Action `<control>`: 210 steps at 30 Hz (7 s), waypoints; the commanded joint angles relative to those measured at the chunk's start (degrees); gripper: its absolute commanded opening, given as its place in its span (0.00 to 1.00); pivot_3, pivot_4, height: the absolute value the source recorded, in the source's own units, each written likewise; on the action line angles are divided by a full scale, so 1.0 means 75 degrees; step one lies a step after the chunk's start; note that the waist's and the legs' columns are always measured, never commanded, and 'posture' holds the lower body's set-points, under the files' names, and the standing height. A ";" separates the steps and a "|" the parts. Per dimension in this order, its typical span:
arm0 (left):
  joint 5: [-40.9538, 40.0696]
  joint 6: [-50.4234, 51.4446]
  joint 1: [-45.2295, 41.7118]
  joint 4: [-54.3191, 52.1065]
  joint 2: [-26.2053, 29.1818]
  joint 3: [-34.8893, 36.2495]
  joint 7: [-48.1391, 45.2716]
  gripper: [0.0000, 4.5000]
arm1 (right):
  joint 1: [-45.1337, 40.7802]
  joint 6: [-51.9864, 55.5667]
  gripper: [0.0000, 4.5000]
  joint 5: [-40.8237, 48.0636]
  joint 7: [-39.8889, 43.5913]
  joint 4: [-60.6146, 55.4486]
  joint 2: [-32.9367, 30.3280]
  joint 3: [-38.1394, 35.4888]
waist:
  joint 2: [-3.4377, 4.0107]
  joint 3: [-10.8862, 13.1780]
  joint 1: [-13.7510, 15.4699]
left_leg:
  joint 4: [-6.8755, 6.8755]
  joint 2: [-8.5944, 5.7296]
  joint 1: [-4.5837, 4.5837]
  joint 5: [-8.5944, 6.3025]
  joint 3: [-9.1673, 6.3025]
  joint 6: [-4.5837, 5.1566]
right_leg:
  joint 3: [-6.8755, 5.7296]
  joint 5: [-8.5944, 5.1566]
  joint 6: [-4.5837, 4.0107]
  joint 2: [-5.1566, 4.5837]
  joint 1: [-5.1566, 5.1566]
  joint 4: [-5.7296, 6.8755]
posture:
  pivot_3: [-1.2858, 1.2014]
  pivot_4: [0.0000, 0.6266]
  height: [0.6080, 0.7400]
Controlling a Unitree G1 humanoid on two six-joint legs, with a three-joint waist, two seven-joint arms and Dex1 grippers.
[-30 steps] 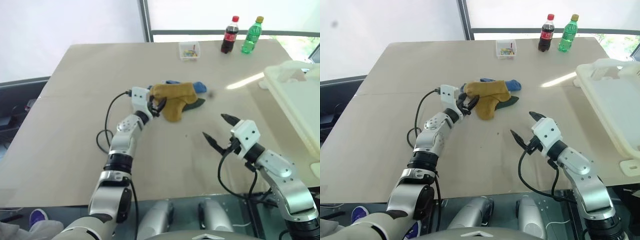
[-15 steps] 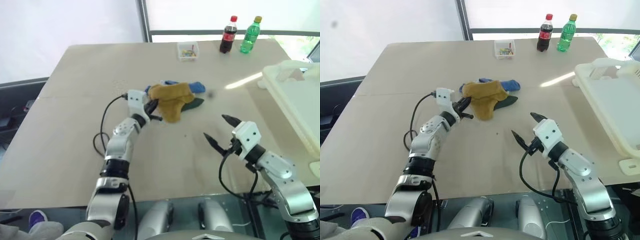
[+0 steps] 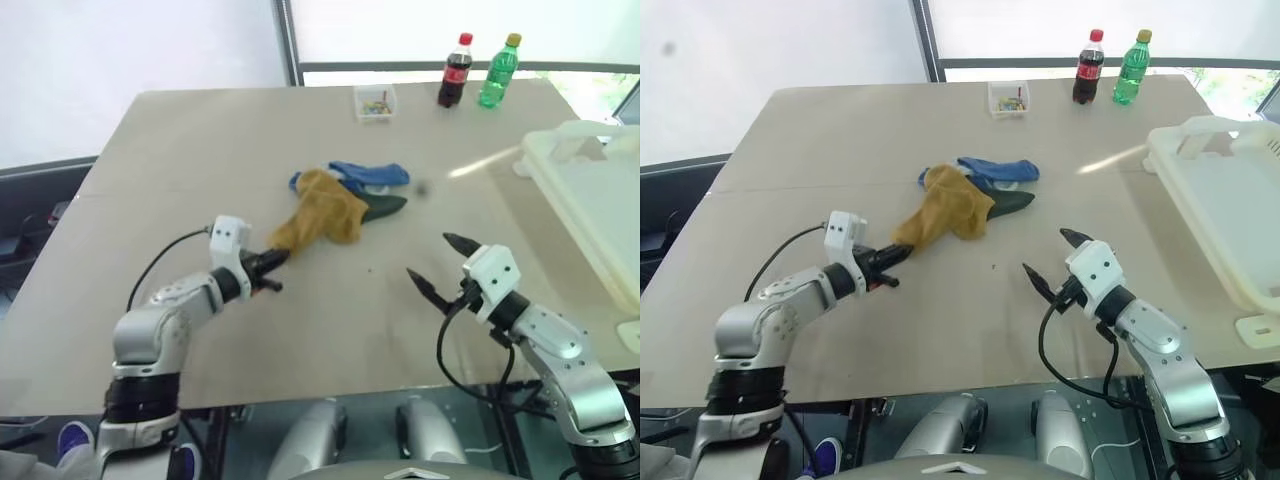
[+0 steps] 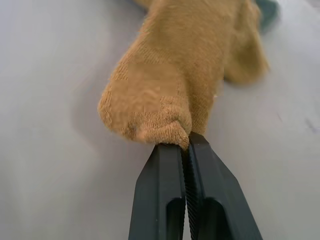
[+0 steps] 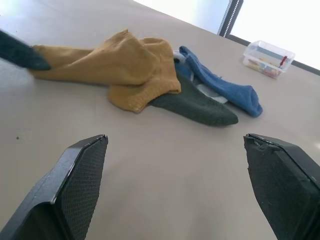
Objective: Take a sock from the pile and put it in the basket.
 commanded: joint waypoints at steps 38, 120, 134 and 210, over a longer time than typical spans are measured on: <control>0.0154 -0.1616 0.1317 -0.1280 0.0972 -0.0182 -0.1752 0.56 | 0.0977 0.0985 1.00 0.1825 0.1134 -0.1342 -0.0786 -0.0485 | 0.0038 -0.0014 0.0187 | -0.0027 0.0004 0.0015 -0.0005 0.0001 0.0002 | -0.0001 -0.0001 0.0000 -0.0007 0.0020 -0.0039 | 0.52 0.24 1.00; 0.2165 -0.1573 -0.2537 0.1992 -0.2681 -0.1511 0.1668 1.00 | 0.0718 0.0651 0.82 0.1172 0.0664 -0.1191 -0.1138 -0.1073 | 0.0017 -0.0025 0.0201 | -0.0003 0.0001 -0.0026 -0.0004 -0.0019 0.0004 | -0.0019 0.0011 0.0016 -0.0002 0.0022 -0.0086 | 0.52 0.24 1.00; 0.2066 -0.0454 -0.2648 0.1895 -0.3320 -0.1392 0.2273 0.61 | 0.0750 0.0547 0.84 0.1219 0.0814 -0.1066 -0.1182 -0.1111 | 0.0015 -0.0029 0.0231 | 0.0003 0.0000 -0.0021 -0.0004 -0.0020 0.0004 | -0.0025 0.0012 0.0017 -0.0003 0.0028 -0.0084 | 0.52 0.24 1.00; 0.1804 -0.3692 -0.1136 0.2884 0.1776 -0.0421 -0.2520 0.45 | -0.4253 0.2502 0.84 0.0507 0.1654 0.1638 0.0316 0.2521 | 0.0025 -0.0030 0.0214 | -0.0035 0.0003 -0.0025 -0.0005 -0.0028 0.0002 | -0.0036 0.0030 -0.0015 -0.0001 0.0015 -0.0115 | 0.52 0.24 1.00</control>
